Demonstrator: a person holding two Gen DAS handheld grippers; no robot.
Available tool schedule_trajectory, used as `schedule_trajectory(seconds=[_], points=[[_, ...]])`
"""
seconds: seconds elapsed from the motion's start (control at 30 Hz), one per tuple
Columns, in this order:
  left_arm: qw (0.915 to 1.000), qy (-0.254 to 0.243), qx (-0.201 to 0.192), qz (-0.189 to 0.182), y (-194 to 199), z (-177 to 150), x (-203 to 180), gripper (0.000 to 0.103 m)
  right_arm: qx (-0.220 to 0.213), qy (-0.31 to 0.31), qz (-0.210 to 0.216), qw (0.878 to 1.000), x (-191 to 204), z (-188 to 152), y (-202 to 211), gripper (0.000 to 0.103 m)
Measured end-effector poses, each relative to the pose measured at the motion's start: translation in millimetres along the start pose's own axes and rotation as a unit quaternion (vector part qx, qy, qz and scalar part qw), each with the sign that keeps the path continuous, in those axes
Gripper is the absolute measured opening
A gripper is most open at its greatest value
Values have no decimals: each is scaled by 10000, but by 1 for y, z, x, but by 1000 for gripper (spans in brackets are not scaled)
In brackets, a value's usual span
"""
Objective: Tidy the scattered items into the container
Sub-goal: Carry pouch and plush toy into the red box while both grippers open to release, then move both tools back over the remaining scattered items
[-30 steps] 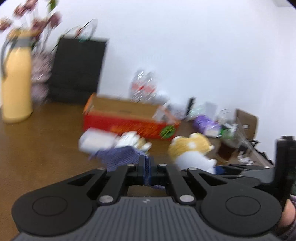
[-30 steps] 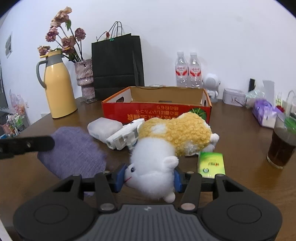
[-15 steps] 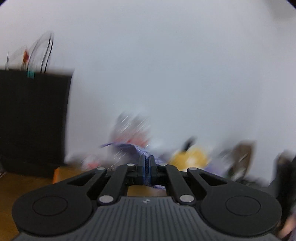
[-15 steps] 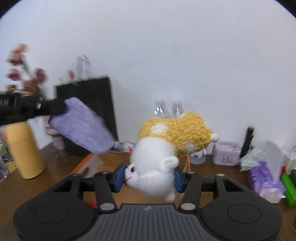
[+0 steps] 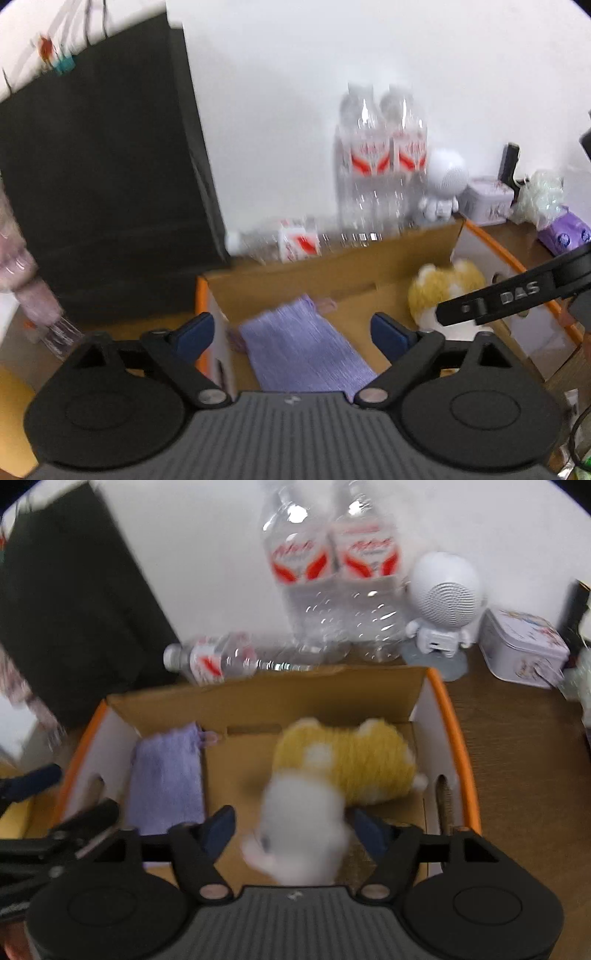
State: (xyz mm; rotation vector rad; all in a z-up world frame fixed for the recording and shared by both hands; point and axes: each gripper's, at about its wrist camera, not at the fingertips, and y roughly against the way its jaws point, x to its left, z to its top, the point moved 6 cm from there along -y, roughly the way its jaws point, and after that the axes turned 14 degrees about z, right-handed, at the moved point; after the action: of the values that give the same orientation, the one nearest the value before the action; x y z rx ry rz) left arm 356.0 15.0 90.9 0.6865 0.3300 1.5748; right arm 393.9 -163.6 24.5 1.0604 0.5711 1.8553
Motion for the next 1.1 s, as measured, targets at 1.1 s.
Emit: schedule_trajectory(seconds=[1.1], points=[[9902,1369,204,187,206,-277,-20,103,-1275,1361,-99,9824,50,-330,161,99]])
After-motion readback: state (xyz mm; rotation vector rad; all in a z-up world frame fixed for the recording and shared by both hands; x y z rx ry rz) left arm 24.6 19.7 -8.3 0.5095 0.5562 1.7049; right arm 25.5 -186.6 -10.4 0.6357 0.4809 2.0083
